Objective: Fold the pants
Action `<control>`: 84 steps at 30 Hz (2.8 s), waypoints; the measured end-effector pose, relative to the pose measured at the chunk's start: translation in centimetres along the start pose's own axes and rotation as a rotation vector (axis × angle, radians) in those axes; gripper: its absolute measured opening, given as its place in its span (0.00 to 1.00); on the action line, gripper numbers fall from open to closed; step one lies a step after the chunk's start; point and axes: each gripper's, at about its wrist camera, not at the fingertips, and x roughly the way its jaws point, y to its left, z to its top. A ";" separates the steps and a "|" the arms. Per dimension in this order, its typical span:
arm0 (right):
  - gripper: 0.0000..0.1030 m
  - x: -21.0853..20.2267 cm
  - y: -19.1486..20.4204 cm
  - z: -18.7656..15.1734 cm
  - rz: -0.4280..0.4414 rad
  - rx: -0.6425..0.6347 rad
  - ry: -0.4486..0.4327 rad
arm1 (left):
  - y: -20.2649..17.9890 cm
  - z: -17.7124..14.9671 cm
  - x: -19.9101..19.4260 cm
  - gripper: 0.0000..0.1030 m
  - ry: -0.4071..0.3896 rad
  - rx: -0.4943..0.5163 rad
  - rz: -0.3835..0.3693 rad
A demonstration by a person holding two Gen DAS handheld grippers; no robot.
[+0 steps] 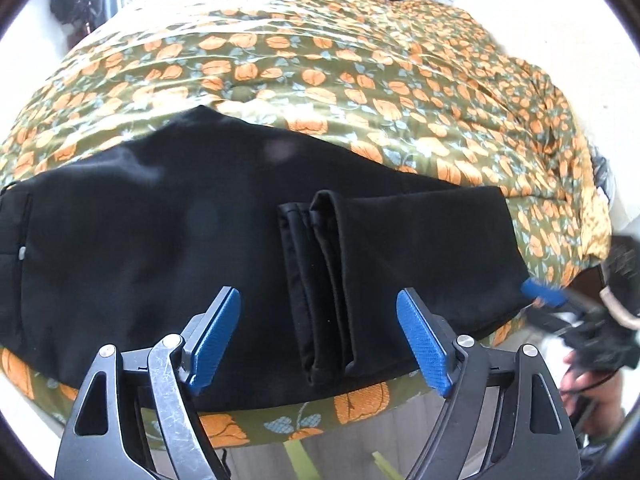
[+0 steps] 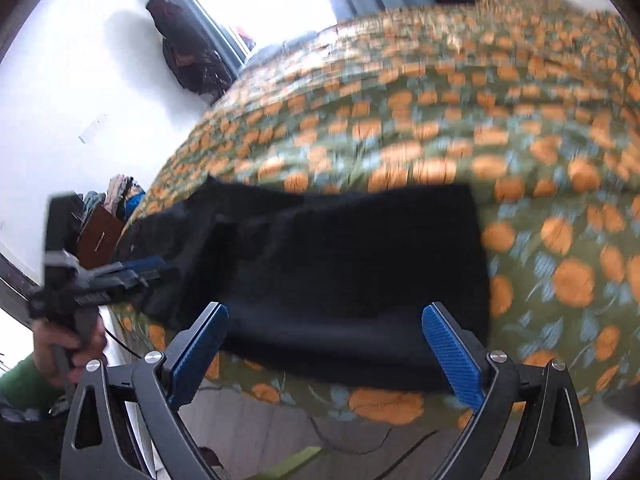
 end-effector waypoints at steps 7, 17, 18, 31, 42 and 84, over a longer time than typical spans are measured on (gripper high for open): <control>0.94 -1.5 1.2 1.9 0.018 0.005 -0.078 | 1.6 0.2 -2.0 0.84 -0.051 -0.041 0.037; 0.94 2.3 3.0 5.5 -0.170 -0.081 -0.044 | 2.0 -0.2 -2.2 0.84 -0.048 -0.057 0.054; 0.94 3.9 2.5 5.6 -0.191 -0.070 -0.004 | 2.1 -0.3 -2.4 0.84 -0.050 -0.057 0.057; 0.94 -2.6 2.0 3.3 -0.138 0.006 -0.165 | 10.6 0.6 -5.4 0.85 -0.106 -0.201 0.177; 0.94 -4.4 -1.2 -1.3 -0.114 0.137 -0.221 | 29.3 2.4 -10.3 0.87 -0.177 -0.545 0.221; 0.94 -2.4 -1.1 -1.9 -0.078 0.144 -0.196 | 18.3 2.9 -12.8 0.12 -0.131 -0.351 -0.010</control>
